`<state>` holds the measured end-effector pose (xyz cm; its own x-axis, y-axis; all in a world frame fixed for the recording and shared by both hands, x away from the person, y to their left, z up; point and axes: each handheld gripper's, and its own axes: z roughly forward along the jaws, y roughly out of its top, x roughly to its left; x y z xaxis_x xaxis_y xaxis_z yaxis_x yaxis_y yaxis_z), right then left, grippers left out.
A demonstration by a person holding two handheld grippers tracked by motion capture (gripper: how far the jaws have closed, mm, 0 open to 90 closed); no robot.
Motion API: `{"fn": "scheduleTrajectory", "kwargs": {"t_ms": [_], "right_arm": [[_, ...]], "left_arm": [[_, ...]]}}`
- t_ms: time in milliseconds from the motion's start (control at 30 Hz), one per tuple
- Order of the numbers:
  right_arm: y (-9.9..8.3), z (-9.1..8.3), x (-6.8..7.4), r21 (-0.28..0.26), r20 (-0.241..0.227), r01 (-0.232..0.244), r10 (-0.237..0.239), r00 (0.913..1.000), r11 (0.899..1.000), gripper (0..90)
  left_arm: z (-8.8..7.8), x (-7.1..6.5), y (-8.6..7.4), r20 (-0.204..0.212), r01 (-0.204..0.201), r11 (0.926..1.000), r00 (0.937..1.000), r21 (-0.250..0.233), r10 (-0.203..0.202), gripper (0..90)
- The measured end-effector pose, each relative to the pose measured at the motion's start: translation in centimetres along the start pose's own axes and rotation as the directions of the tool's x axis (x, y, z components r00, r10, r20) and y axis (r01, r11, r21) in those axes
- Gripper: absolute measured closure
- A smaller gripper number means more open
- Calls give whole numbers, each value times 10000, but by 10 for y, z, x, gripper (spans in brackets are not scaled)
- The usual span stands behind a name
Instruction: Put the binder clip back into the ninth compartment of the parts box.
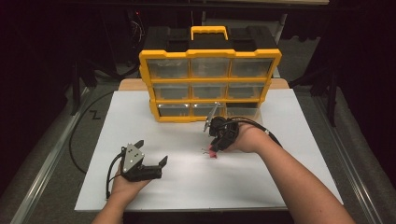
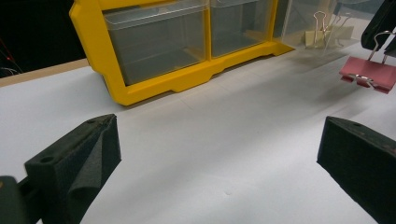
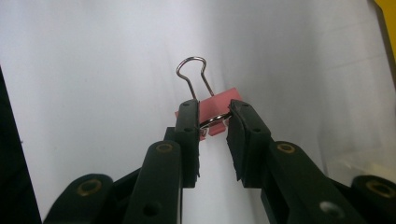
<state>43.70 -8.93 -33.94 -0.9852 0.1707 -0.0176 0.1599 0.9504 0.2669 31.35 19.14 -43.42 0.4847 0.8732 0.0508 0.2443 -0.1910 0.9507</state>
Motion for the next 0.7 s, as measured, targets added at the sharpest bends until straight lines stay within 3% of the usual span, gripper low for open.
{"fn": "scheduleTrajectory", "kwargs": {"t_ms": [600,700], "right_arm": [[-38,-22,-10,55,316,-634,632,9975,9980,783],[-44,-27,-12,-104,588,-711,716,9957,9974,899]], "left_arm": [[0,0,0,-26,-4,10000,10000,-6,4,3],[0,0,0,-26,-13,10000,10000,13,13,3]]}}
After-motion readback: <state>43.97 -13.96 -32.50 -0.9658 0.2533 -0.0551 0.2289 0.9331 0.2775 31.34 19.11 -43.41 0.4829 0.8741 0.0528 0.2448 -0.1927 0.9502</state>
